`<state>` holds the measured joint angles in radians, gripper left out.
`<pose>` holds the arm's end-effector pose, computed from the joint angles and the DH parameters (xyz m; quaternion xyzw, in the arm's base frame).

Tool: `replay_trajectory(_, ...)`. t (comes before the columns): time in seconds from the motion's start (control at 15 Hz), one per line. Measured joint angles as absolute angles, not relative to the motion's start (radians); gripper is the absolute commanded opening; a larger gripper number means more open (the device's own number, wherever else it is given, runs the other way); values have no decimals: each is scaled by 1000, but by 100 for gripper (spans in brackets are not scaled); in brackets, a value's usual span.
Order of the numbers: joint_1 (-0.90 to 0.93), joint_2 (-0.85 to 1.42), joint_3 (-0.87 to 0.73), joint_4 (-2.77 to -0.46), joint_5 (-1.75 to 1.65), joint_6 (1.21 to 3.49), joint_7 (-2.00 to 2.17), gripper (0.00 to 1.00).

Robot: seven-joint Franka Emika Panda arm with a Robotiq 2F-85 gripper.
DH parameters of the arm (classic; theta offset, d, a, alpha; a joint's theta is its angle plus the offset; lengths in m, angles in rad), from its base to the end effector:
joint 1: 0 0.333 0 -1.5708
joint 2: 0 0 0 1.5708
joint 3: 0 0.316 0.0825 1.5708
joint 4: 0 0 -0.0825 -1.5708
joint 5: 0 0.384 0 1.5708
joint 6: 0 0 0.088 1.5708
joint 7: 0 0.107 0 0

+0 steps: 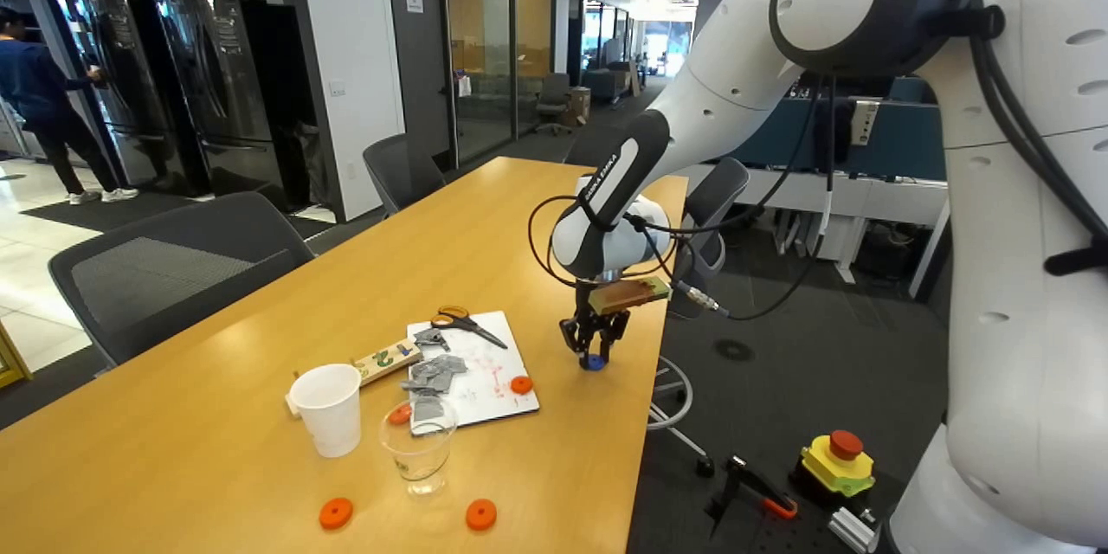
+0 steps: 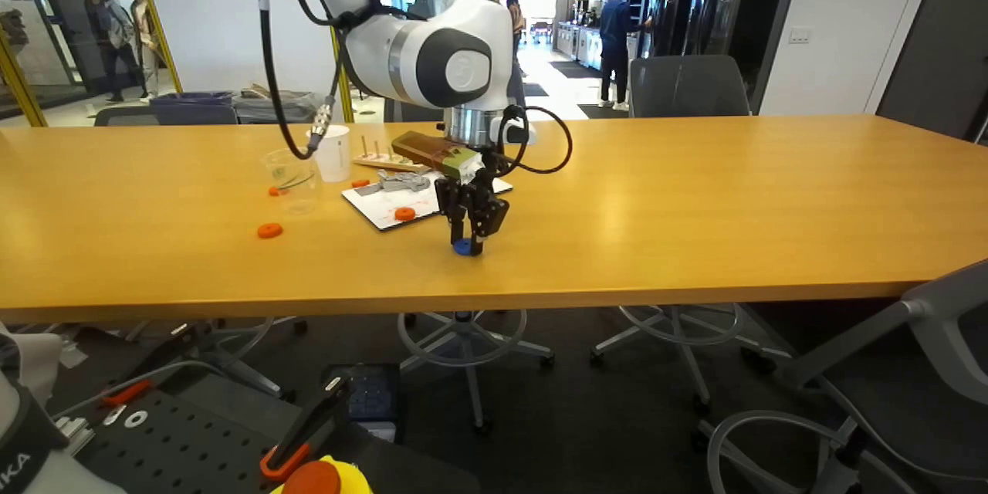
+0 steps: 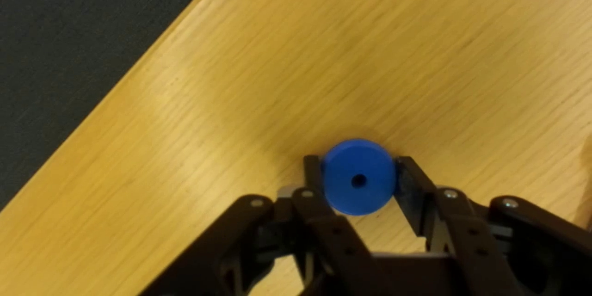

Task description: Put the blue disc in the clear cup and the orange discs in the white cup

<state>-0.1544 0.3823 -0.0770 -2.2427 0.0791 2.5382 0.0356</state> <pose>0.5196 -0.1246 0.1887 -0.9855 0.1640 0.0415 0.0107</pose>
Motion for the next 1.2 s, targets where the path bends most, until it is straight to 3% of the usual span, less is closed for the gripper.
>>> replay_trajectory(0.33,-114,310,-73,-2266,72,2502,42,23)
replay_trajectory(0.67,-8,96,-48,-2372,-3,2493,153,23)
replay_trajectory(1.2,140,-65,146,-2412,-24,2415,298,23)
